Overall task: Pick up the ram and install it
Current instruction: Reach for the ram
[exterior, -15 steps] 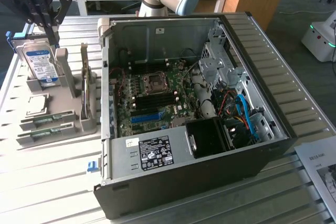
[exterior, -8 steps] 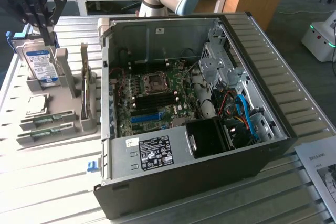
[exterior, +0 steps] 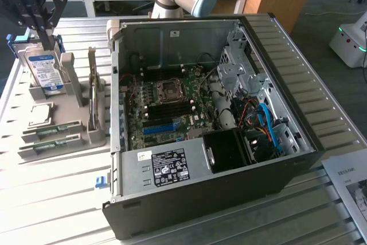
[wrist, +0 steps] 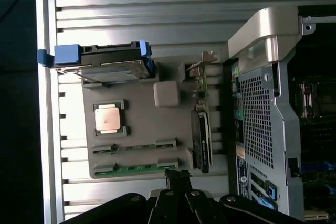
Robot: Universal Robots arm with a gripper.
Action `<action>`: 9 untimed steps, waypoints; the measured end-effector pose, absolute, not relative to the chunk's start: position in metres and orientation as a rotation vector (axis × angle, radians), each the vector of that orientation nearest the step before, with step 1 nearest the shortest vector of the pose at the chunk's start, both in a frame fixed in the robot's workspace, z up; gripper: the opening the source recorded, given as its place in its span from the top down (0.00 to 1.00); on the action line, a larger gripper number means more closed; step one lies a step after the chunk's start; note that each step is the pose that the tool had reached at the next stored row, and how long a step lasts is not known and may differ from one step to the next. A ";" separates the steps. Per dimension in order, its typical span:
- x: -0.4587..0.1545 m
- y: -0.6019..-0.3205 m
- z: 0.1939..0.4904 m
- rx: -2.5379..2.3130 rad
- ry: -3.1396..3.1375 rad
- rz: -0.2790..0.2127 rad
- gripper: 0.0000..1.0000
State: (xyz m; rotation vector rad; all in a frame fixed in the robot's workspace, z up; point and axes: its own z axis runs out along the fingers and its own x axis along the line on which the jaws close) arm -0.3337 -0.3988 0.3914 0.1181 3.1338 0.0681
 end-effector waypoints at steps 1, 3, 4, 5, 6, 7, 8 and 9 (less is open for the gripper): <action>-0.335 -0.399 0.391 0.118 3.134 0.068 0.90; -0.337 -0.399 0.391 0.118 3.134 0.068 0.90; -0.339 -0.399 0.391 0.118 3.135 0.068 0.90; -0.340 -0.399 0.391 0.118 3.136 0.068 0.90; -0.342 -0.399 0.391 0.118 3.136 0.068 0.90; -0.343 -0.399 0.391 0.118 3.137 0.068 0.90; -0.345 -0.399 0.391 0.118 3.138 0.068 0.90; -0.346 -0.399 0.391 0.118 3.138 0.068 0.90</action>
